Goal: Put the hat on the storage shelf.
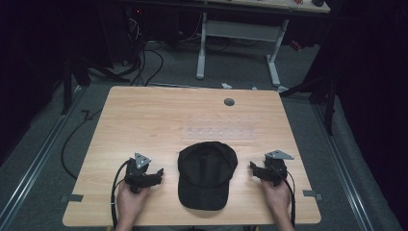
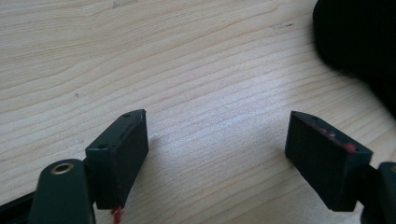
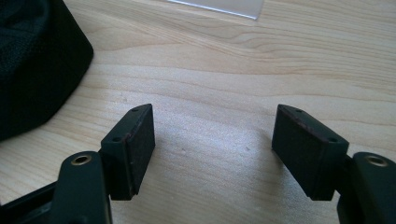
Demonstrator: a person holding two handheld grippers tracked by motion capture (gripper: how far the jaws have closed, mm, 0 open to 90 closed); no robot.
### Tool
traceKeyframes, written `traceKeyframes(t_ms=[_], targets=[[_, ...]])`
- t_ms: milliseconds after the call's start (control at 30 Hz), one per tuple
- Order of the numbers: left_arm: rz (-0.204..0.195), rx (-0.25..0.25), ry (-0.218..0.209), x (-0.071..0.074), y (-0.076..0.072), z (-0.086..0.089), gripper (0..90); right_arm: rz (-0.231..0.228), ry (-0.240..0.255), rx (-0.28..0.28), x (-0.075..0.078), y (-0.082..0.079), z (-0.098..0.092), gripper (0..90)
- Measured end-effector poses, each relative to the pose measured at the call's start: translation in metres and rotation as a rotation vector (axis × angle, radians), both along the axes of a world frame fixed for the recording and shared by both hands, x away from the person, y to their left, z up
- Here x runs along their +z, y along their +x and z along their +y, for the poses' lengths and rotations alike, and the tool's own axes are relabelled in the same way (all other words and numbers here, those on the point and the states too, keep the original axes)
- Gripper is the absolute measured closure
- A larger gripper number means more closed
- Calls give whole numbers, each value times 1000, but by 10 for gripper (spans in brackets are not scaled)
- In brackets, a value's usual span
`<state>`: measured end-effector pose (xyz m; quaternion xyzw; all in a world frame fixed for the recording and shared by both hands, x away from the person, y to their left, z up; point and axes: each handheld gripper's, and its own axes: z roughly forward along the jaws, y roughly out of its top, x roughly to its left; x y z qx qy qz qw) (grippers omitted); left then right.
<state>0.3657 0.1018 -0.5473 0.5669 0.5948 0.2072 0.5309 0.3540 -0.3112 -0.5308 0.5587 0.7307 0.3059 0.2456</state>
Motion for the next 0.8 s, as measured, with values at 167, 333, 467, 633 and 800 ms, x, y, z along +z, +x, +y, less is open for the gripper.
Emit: traceKeyframes(t_ms=[167, 333, 467, 633, 800], targets=[[0, 0, 0, 0, 0, 0, 215, -1, -1, 2, 0, 0, 0, 303], [0, 0, 0, 0, 0, 0, 215, 0, 0, 0, 0, 0, 0, 302], [0, -1, 1, 0, 0, 0, 215, -1, 0, 0, 0, 0, 0, 302], [0, 0, 1, 0, 0, 0, 215, 0, 0, 0, 0, 0, 0, 302], [0, 0, 1, 0, 0, 0, 215, -2, -1, 8, 0, 0, 0, 326]])
